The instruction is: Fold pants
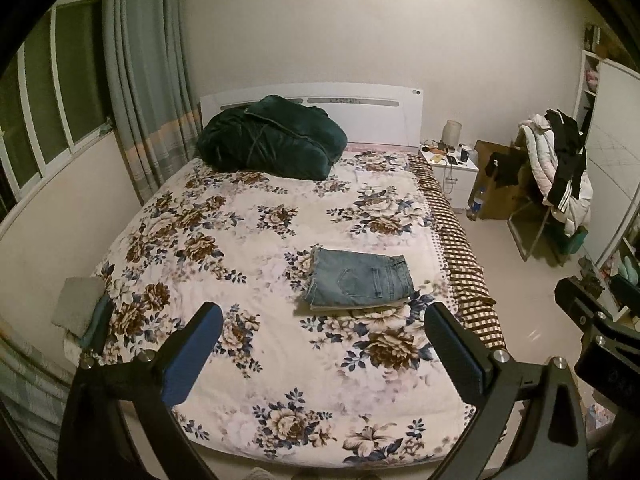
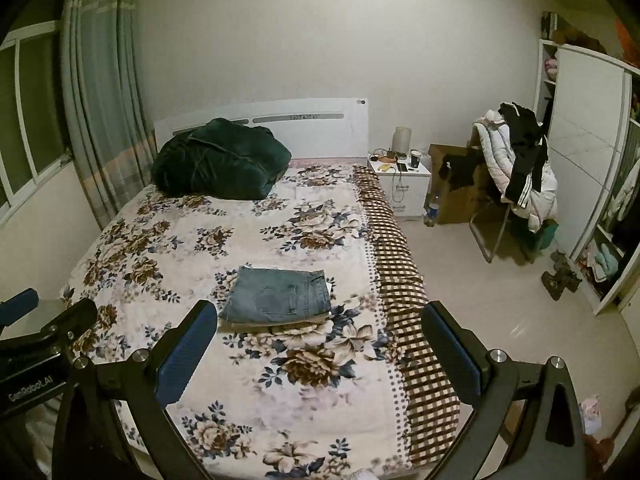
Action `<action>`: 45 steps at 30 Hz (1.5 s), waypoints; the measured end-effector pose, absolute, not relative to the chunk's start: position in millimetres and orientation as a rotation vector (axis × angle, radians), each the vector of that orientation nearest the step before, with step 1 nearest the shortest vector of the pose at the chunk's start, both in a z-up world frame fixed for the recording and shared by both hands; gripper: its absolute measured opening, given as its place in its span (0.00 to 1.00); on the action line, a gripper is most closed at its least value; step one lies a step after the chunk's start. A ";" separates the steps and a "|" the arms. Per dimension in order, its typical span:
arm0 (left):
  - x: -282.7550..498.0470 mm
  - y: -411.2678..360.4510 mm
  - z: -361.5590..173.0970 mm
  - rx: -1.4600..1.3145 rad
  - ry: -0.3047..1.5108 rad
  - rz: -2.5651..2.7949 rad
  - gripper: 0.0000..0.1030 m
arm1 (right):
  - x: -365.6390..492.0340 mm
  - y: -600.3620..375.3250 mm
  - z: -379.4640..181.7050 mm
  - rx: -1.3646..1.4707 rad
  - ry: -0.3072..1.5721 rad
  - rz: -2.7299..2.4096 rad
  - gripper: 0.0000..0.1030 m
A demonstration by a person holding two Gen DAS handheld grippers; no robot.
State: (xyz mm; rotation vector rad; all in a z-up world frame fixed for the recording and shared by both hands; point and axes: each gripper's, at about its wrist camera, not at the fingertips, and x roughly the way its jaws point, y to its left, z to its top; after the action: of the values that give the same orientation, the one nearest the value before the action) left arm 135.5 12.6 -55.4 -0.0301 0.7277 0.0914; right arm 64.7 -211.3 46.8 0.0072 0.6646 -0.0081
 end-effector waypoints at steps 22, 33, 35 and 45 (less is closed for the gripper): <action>131.2 15.5 -44.5 -0.029 0.705 0.108 1.00 | 53.4 -205.2 56.7 0.009 0.670 0.035 1.00; 129.8 11.5 -44.2 -0.028 0.702 0.113 1.00 | 53.1 -204.6 55.3 0.008 0.668 0.035 1.00; 129.0 10.6 -44.3 -0.024 0.697 0.114 1.00 | 52.9 -205.0 56.1 0.007 0.667 0.035 1.00; 128.8 7.7 -42.4 -0.021 0.694 0.122 1.00 | 54.8 -204.8 55.6 0.009 0.669 0.036 1.00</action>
State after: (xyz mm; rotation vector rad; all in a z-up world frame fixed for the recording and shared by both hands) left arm 128.8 7.7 -42.4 -0.0207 0.6940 0.1220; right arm 54.8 -204.8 55.6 0.0089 0.6689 0.0357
